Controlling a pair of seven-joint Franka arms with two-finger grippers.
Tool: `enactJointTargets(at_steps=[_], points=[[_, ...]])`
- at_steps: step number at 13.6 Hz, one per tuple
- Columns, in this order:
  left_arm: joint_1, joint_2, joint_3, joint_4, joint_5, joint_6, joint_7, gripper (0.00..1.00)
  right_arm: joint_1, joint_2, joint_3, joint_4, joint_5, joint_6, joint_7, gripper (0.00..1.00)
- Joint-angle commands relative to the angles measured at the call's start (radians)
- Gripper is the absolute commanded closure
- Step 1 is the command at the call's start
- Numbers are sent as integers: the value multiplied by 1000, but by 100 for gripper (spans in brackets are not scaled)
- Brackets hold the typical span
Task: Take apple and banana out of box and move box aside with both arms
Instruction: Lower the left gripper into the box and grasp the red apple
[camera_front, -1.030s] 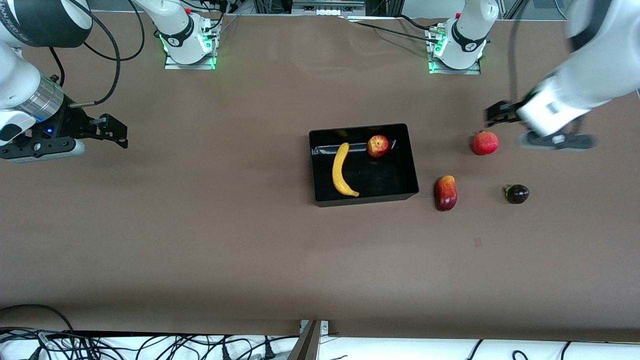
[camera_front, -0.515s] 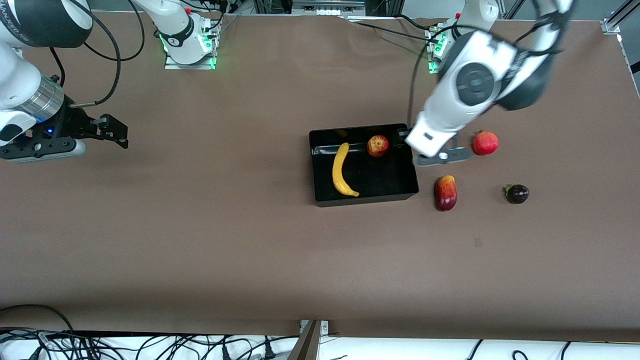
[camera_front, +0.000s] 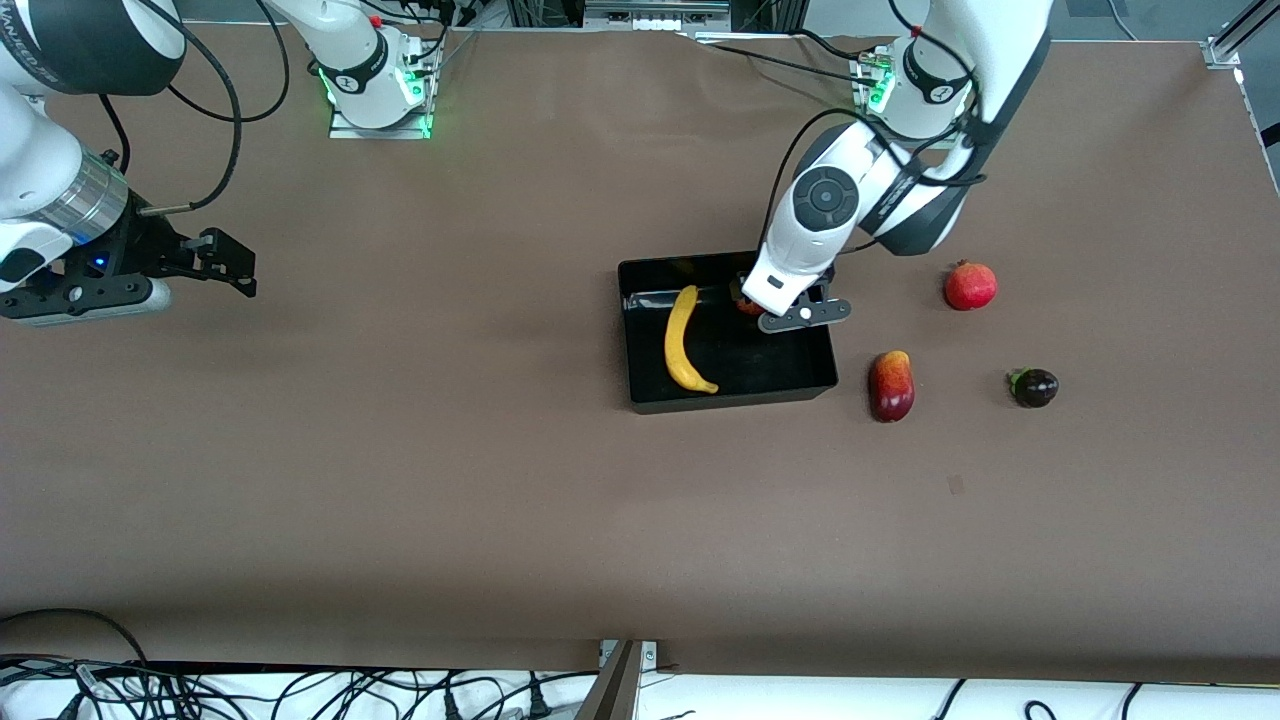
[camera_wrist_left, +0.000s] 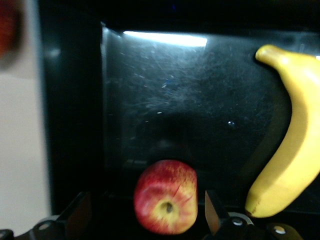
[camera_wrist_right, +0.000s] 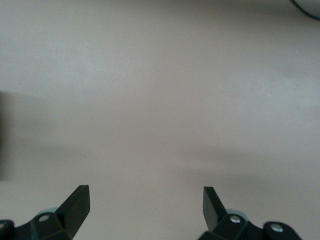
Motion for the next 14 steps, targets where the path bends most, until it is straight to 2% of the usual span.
enactJointTargets(at_steps=[1,3,4,5,6,8,9,10,12,14], points=[[1,31,-5,-61,27,142,-24,0,1,7,0,21,3,-14,-12,0],[1,43,-5,-72,28,157,-24,0,1,7,0,21,3,-14,-12,0],[-4,58,-7,-72,28,157,-24,29,1,7,0,21,3,-15,-12,0],[-12,60,-7,-70,28,157,-22,66,1,7,0,21,3,-14,-12,0],[-12,56,-7,-70,28,144,-7,87,1,7,0,21,3,-14,-12,0],[-1,30,-8,-55,27,86,12,93,1,7,0,23,3,-14,-12,0],[7,2,-7,-25,27,35,30,92,1,7,0,21,3,-14,-12,0],[16,-16,-8,26,27,-67,41,91,1,7,0,23,3,-14,-12,0],[31,-29,-7,187,25,-338,83,89,1,7,0,23,3,-14,-12,0],[77,-46,1,299,11,-526,278,87,1,7,1,23,13,-12,-12,0]])
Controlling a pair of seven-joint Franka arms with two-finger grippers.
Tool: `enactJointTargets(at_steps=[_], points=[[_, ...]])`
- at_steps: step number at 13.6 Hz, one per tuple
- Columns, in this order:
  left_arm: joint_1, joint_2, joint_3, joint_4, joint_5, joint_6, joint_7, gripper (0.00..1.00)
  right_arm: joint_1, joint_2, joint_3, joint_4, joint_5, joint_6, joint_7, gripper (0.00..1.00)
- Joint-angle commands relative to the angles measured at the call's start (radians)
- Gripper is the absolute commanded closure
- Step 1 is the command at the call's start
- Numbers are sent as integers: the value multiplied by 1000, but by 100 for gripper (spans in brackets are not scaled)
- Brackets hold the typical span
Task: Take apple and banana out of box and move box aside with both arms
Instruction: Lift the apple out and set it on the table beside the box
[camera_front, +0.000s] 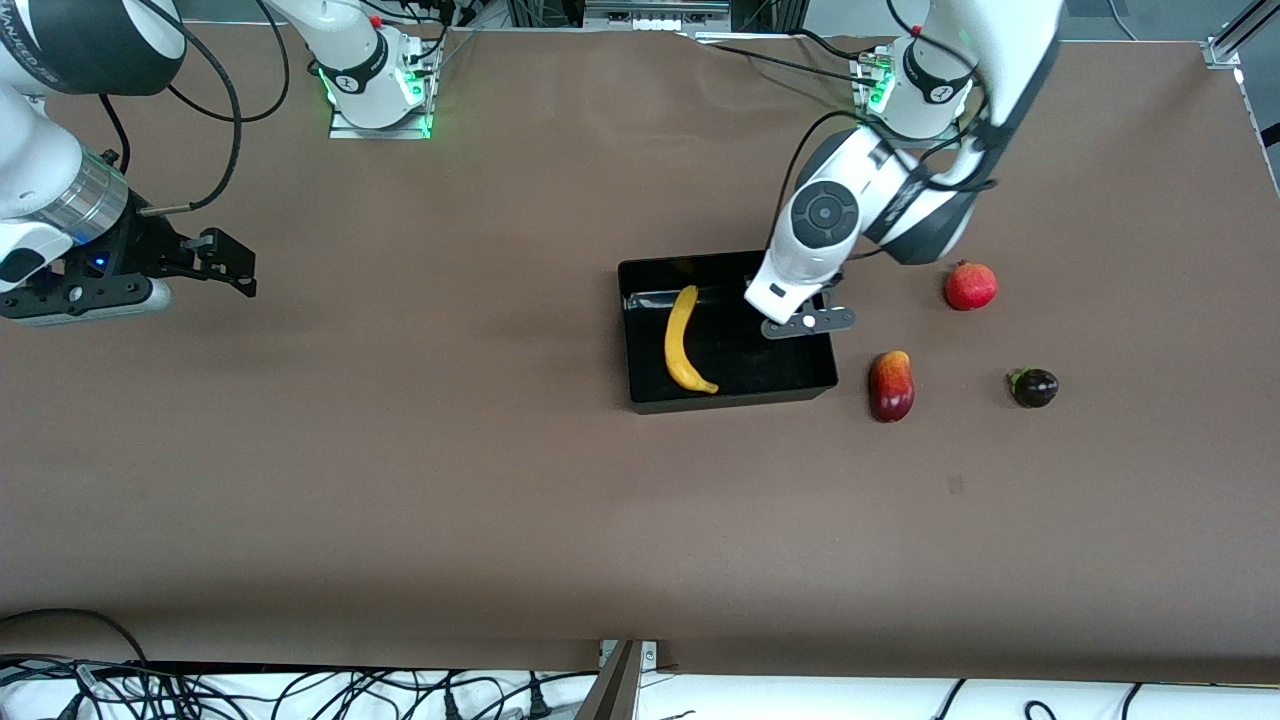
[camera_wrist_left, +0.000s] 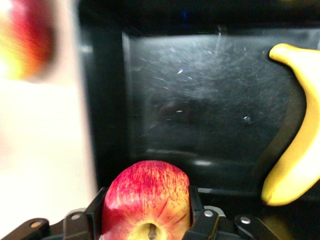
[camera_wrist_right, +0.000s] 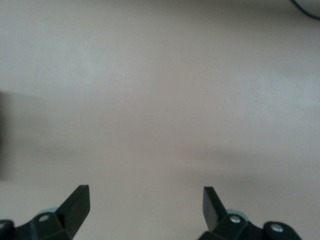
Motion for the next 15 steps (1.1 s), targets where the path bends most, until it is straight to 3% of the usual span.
enactJointTargets(at_steps=[1,3,5,10,12,13,14,15], points=[[77,-32,1,121,8,-216,240,87,1,7,1,22,26,-12,-12,0],[142,-58,4,96,8,-252,433,87,1,7,1,22,26,-8,-10,0],[200,-69,5,-14,20,-198,529,84,-1,7,0,22,29,-9,-12,0],[232,-71,16,-355,23,220,566,84,-1,7,0,22,29,-8,-12,0],[232,-55,21,-392,23,287,566,74,-1,7,0,22,29,-9,-12,0],[232,-51,22,-392,23,293,565,44,-1,7,0,22,29,-8,-12,0],[232,-45,31,-392,23,293,565,34,-1,7,0,22,29,-8,-12,0],[232,-46,31,-391,26,293,566,0,-1,7,0,22,29,-9,-12,0]])
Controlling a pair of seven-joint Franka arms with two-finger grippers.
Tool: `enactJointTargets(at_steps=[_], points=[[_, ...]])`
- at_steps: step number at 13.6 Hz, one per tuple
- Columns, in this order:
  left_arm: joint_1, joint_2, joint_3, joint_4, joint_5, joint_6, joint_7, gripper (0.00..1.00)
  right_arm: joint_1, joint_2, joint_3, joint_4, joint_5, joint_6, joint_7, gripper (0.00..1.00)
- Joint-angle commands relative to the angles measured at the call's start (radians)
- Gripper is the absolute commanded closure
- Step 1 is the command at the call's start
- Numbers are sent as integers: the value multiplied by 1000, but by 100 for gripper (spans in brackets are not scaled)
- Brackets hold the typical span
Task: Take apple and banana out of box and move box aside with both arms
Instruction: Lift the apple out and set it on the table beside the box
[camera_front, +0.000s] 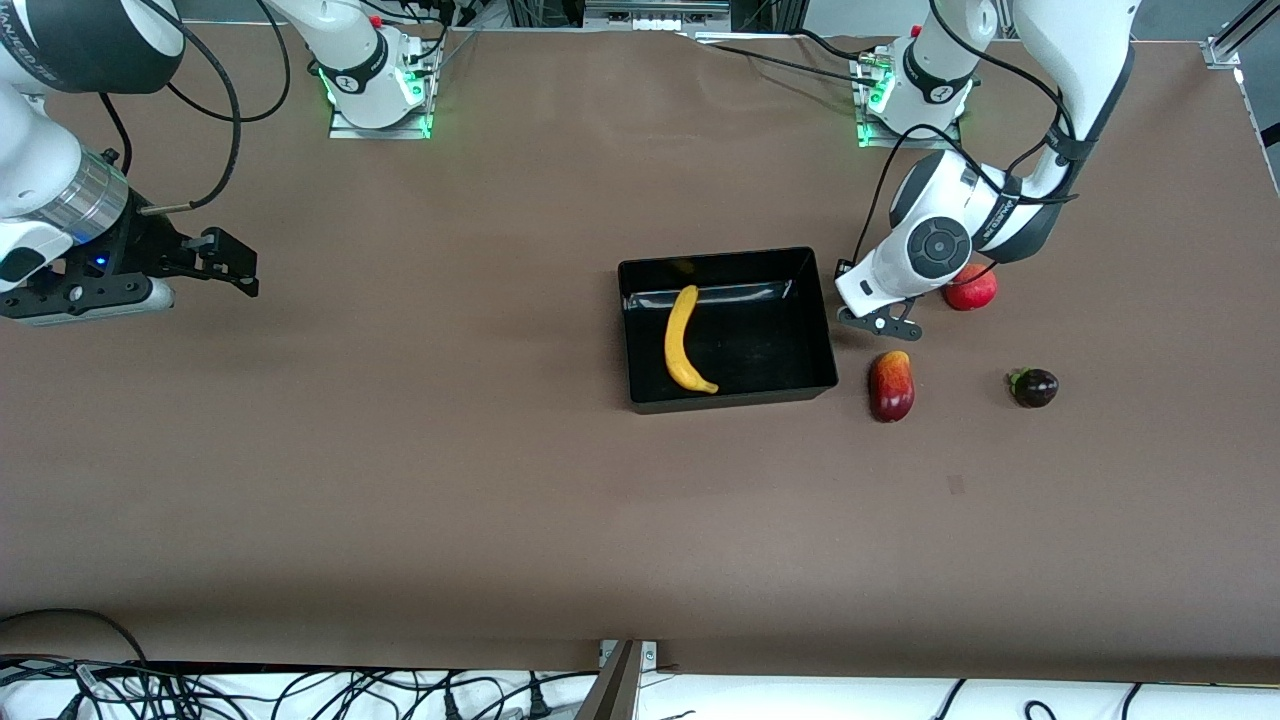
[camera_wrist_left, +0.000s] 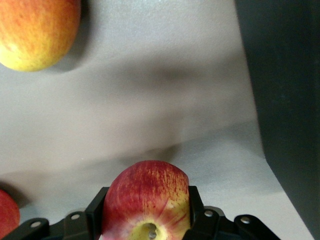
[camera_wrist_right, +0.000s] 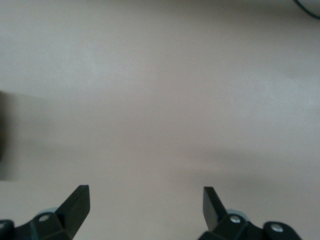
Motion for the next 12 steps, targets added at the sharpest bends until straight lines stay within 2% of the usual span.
enactJointTargets(at_steps=[1,3,4,6,7,10,12], points=[[10,-17,1,11,48,-4,14,0,-1,7,-1,20,18,-8,-12,0],[10,-32,-1,54,48,-46,5,0,-1,7,-1,20,18,-8,-12,0],[8,-38,-5,112,48,-119,-3,0,-1,7,-1,20,18,-8,-12,0],[-7,-38,-10,283,35,-326,-28,0,-1,7,-1,20,18,-9,-12,0],[-27,-34,-21,365,33,-383,-71,0,-1,7,-1,20,18,-9,-12,0],[-122,46,-22,555,-109,-382,-228,0,-1,7,-1,20,18,-8,-12,0],[-183,136,-21,653,-113,-379,-330,0,-1,7,-1,20,18,-8,-12,0]])
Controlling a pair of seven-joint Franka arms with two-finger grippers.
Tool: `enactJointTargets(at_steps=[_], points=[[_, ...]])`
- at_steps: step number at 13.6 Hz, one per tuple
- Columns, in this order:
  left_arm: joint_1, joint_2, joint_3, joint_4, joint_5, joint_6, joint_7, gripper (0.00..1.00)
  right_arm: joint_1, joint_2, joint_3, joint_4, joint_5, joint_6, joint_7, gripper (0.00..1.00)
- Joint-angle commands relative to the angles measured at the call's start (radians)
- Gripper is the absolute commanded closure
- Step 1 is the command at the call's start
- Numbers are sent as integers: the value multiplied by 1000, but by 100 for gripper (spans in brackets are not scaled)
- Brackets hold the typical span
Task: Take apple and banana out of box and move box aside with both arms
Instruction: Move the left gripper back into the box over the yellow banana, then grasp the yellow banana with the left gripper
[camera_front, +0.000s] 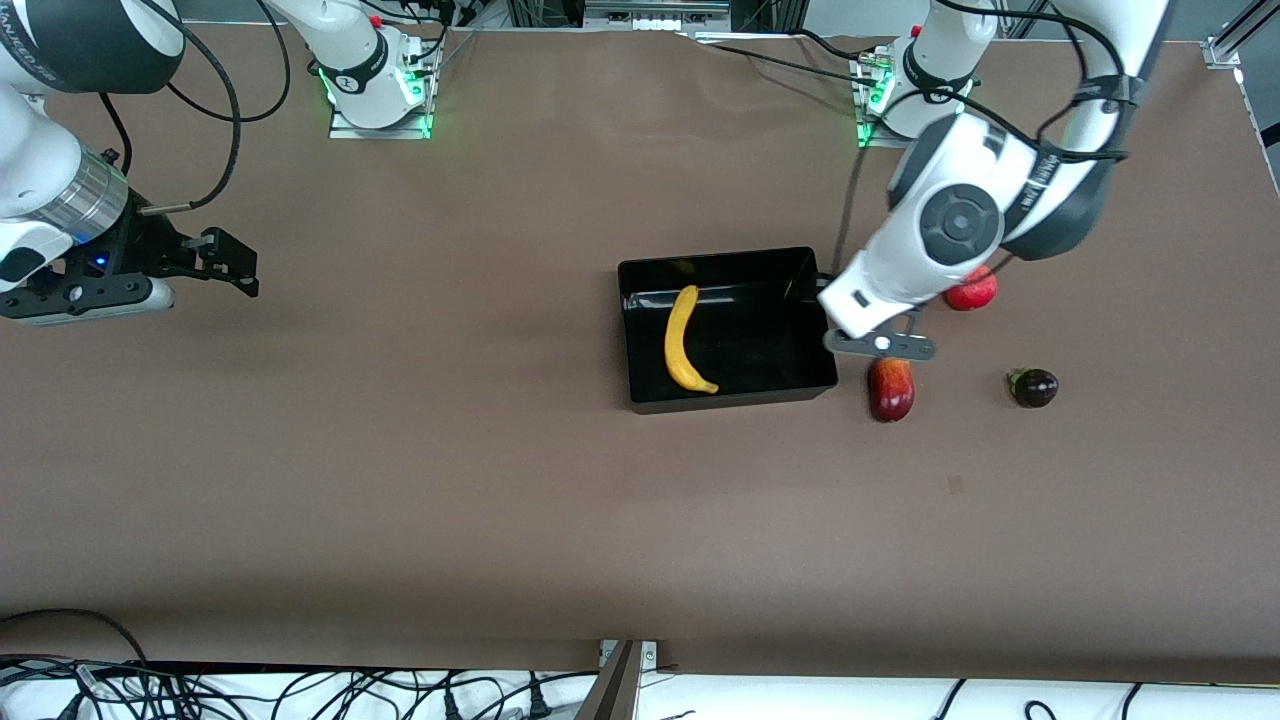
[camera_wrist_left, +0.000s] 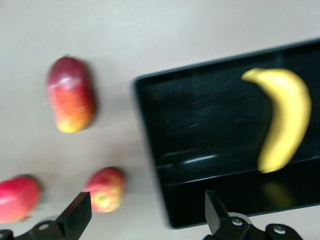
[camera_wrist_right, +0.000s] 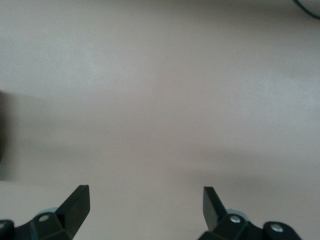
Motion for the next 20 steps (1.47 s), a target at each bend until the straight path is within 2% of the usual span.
enactJointTargets(at_steps=[1,3,5,7,9,13,20], points=[[-85,175,3,153,-6,-7,-170,0,-1,6,-1,19,18,-8,-12,0],[-168,265,3,182,4,108,-314,0,-1,6,-1,19,18,-8,-12,0],[-209,324,2,181,88,195,-433,0,0,6,-1,19,18,-8,-12,0],[-242,380,0,181,151,217,-508,0,0,6,-1,19,18,-8,-12,0],[-248,398,-1,162,153,272,-522,0,0,6,-1,19,18,-8,-10,0],[-263,439,-1,141,152,302,-522,0,0,6,-1,19,18,-8,-12,0],[-236,390,-6,141,141,257,-502,0,-1,6,-1,19,18,-11,-12,0]])
